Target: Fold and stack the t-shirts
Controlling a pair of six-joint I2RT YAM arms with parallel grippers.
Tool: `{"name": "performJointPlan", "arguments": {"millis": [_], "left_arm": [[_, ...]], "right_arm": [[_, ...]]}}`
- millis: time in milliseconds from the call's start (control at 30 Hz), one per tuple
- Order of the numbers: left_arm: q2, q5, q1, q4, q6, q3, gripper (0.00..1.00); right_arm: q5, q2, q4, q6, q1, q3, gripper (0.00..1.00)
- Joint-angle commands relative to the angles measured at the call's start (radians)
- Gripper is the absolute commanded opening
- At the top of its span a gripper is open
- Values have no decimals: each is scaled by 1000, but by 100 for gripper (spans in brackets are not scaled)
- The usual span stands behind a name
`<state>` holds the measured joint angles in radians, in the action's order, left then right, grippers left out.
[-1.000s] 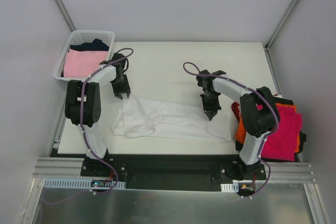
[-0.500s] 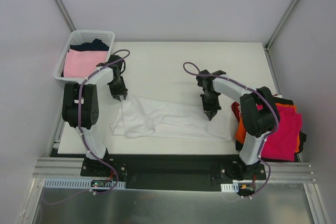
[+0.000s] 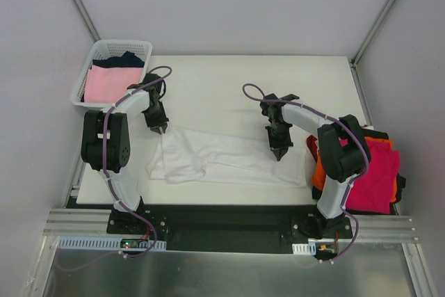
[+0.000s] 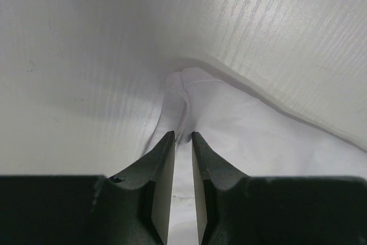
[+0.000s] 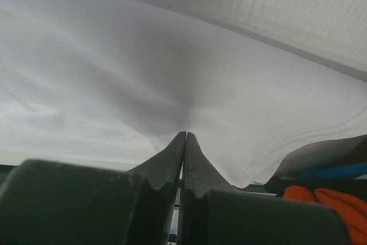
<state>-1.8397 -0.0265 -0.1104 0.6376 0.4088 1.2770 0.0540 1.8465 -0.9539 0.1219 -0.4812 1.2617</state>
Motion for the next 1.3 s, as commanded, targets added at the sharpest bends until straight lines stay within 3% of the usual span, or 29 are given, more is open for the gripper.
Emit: {"name": "performJointPlan", "arguments": {"millis": [0, 167, 567, 1267], "left_arm": [[48, 14, 2, 11, 16, -15, 18], [46, 14, 2, 7, 18, -22, 17], [37, 20, 2, 2, 15, -16, 0], [16, 17, 6, 42, 2, 160, 0]], "right_arm": [[-6, -18, -17, 5, 3, -2, 4], [-6, -16, -20, 4, 4, -1, 3], [-8, -6, -25, 4, 4, 7, 3], [-8, -12, -16, 18, 1, -4, 3]]}}
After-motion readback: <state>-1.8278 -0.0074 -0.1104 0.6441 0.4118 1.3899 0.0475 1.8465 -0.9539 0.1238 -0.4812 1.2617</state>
